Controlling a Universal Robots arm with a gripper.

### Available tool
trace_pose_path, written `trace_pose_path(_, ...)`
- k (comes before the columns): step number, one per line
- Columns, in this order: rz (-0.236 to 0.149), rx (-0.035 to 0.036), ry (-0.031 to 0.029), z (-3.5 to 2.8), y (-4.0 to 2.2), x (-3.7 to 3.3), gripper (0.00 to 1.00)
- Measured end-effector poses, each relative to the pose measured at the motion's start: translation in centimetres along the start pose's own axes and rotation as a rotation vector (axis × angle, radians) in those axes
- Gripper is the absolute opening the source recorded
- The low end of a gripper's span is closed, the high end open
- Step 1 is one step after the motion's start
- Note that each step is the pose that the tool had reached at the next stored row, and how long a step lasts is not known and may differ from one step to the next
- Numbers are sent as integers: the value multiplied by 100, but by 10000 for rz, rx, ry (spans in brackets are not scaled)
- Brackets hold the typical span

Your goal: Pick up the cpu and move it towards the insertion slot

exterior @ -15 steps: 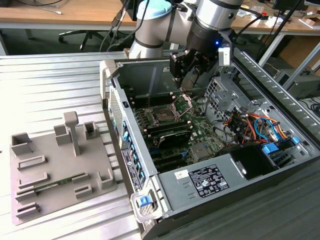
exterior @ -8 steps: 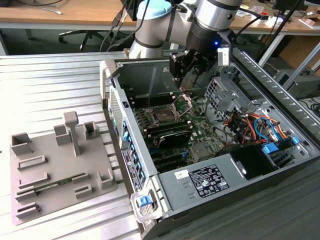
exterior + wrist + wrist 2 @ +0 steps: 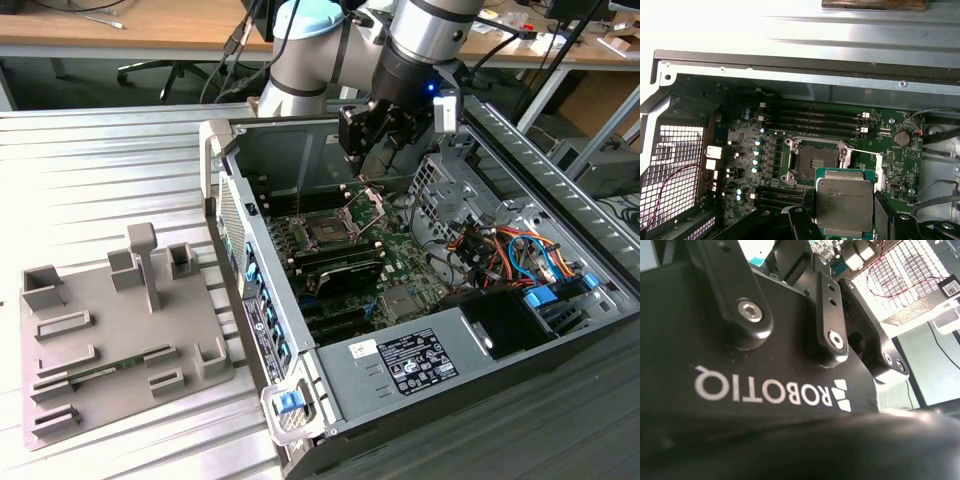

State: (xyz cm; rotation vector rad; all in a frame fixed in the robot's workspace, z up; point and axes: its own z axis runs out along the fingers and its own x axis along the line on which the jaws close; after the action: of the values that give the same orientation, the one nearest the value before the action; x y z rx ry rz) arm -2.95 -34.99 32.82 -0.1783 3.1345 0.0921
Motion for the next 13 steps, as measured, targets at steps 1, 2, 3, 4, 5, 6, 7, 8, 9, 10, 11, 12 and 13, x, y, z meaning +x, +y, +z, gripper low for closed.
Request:
trace_pose_path(1,1,0,1,4,4,-3,55)
trace_pose_path(2,1,0,1,8,7,-6,55)
trace_pose_path(3,1,0,1,11,10,-8,55)
trace_pose_path(4,0,1,0,16,15,-12,55)
trace_pose_path(5,0,0,1,21,20,-15,55)
trace_pose_path(6,0,0,-1,26,26,-16,55)
trace_pose_path(7,1,0,0,31,34,-17,55)
trace_pose_path(8,0,1,0,35,40,-18,55)
trace_pose_path(9,1,1,1,41,51,-19,55)
trace_pose_path(10,1,1,1,45,57,-20,55)
trace_pose_path(11,1,0,0,48,63,-21,55)
trace_pose_path(12,0,0,0,50,67,-22,55)
trace_pose_path(13,-1,1,1,50,67,-22,55)
